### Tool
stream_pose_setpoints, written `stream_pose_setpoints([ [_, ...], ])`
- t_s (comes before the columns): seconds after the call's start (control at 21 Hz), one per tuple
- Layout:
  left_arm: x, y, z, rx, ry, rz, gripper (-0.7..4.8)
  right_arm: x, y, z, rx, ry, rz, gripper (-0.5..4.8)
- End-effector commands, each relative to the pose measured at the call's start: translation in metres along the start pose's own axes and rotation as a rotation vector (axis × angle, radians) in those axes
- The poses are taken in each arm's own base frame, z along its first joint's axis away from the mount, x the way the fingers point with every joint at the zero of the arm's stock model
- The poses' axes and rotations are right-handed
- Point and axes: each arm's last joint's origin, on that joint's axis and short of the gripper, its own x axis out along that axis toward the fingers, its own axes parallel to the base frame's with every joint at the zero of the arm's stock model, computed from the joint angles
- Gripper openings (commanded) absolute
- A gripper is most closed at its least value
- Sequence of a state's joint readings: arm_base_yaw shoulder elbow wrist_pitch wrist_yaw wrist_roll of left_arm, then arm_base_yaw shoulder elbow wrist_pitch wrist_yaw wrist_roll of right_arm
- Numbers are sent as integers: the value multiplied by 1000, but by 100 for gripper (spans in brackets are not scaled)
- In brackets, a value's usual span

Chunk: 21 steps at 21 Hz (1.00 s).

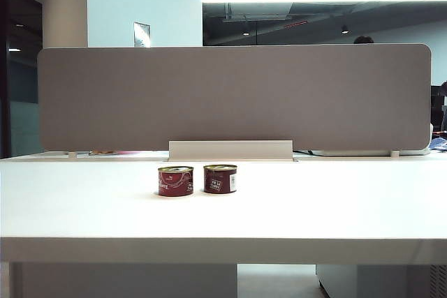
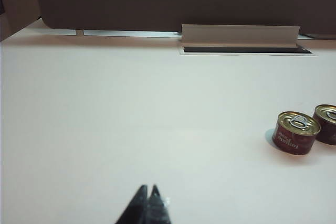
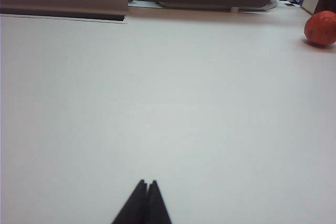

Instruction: Stack a can of tomatoes on the right onto the can of tomatoes on the left.

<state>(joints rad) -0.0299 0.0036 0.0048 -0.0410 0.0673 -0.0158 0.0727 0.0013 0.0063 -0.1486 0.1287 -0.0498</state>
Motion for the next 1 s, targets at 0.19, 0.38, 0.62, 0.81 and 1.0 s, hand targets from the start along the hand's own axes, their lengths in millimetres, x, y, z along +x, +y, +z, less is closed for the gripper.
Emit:
stream_pose_setpoints([
  [0.19, 0, 0, 2, 2, -15, 1, -6, 0, 0, -1, -3, -7, -1, -1],
  [0.38, 0, 0, 2, 2, -15, 0, -6, 0, 0, -1, -2, -8, 0, -1],
  [0.62, 0, 0, 2, 2, -15, 0, -6, 0, 0, -1, -2, -8, 0, -1],
  [0.81, 0, 0, 2, 2, -16, 0, -6, 0, 0, 1, 30, -20, 0, -1],
  [1.0, 0, 0, 2, 2, -16, 0, -6, 0, 1, 3, 144, -39, 48, -1],
])
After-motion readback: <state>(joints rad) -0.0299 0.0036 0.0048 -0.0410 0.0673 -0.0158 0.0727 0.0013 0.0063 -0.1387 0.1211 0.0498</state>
